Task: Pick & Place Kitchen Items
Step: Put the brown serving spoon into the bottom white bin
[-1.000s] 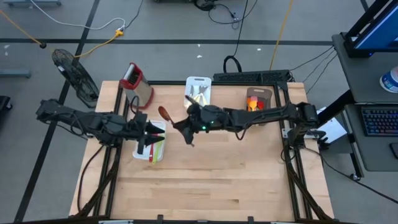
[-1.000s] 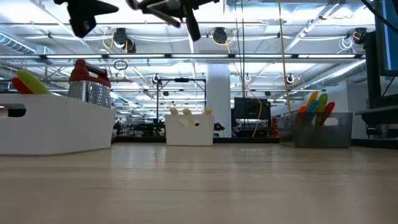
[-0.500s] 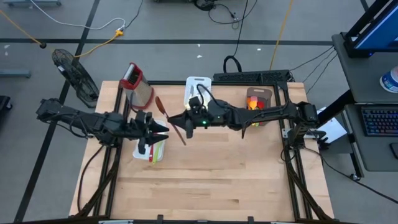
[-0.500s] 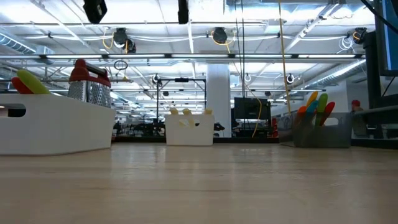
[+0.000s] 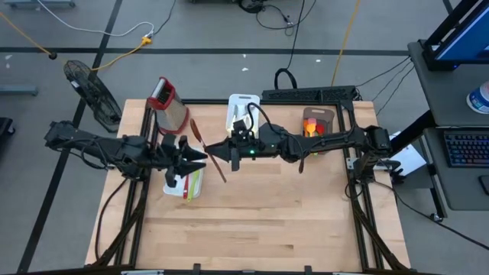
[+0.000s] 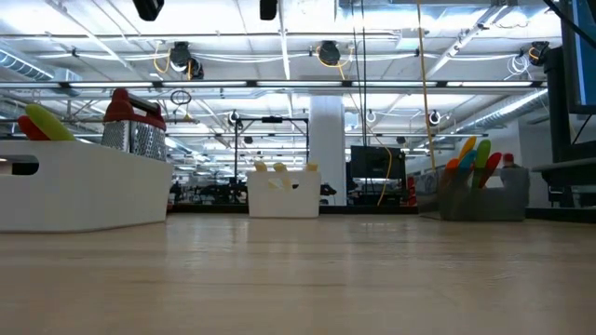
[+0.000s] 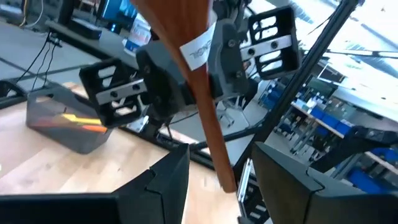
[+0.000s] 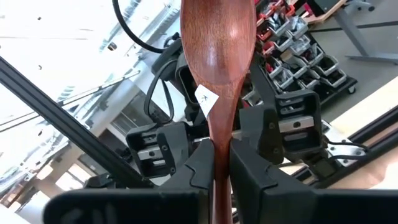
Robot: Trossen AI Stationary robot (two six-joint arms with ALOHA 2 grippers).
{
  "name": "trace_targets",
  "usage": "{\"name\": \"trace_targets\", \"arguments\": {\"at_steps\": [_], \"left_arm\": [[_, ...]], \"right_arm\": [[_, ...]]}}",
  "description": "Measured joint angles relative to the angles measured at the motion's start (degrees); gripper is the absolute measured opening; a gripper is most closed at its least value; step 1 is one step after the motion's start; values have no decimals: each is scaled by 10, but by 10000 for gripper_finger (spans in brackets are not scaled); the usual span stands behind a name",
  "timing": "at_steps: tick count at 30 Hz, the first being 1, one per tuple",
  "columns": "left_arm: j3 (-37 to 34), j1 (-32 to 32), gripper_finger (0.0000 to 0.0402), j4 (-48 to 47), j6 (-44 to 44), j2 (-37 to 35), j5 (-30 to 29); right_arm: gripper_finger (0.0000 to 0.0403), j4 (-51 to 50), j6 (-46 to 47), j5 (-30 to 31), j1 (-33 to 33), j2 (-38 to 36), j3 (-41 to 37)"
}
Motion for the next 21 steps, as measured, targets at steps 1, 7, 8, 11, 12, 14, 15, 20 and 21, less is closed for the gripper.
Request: {"name": "trace_targets", "arguments": {"at_steps": [1, 7, 8, 11, 12, 14, 15, 20, 21], "left_arm": [[0, 0, 182, 5, 2, 0, 0], [0, 9, 182, 21, -3, 22, -9], [0, 11, 182, 27, -8, 29, -9], [0, 17, 182, 46, -17, 48, 1], [0, 19, 182, 52, -17, 54, 4], [0, 22, 182, 65, -16, 61, 6], [0, 23, 182, 68, -16, 62, 8], [0, 25, 182, 95, -19, 67, 36], [0, 25, 182, 97, -23, 67, 39]], "right_arm": [[21, 1, 0, 0, 0, 0, 0], [21, 16, 0, 0, 0, 0, 0], [21, 20, 0, 0, 1, 0, 0], [21, 22, 0, 1, 1, 0, 0], [21, 20, 0, 1, 1, 0, 0], [21, 21, 0, 1, 2, 0, 0], [21, 21, 0, 1, 2, 0, 0], [21, 18, 0, 1, 2, 0, 0], [21, 18, 0, 1, 2, 0, 0]]}}
